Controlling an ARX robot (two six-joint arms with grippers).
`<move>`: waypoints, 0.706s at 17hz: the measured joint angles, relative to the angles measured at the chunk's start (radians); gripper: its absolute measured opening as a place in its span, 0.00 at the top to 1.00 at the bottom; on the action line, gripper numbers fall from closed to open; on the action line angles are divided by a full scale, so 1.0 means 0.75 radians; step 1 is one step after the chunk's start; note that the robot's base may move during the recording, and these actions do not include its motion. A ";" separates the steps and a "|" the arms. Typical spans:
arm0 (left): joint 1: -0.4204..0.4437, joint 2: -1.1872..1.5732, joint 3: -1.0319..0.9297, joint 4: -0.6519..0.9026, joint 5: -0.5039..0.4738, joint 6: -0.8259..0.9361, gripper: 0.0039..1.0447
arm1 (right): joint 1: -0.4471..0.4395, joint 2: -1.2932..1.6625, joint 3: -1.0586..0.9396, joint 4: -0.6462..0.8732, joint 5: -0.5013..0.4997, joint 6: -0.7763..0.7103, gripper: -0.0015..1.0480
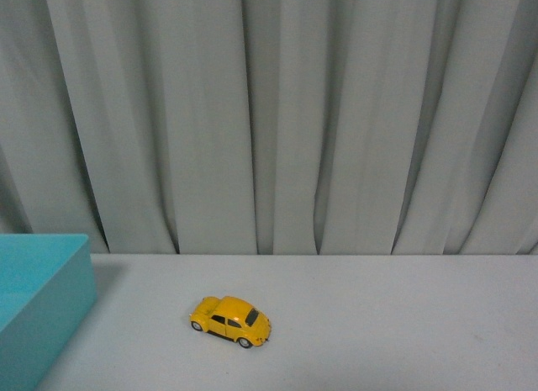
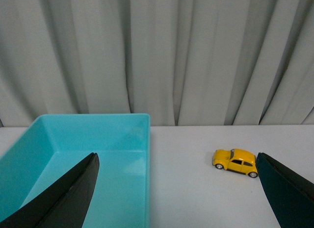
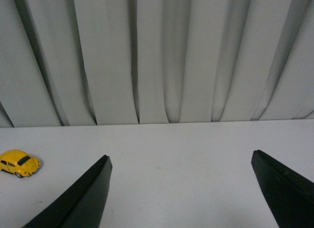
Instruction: Wind up and store yellow beetle toy
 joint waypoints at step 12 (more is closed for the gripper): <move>-0.007 1.153 0.631 0.091 -0.263 -0.486 0.06 | -0.006 0.001 0.000 -0.001 -0.001 0.000 0.06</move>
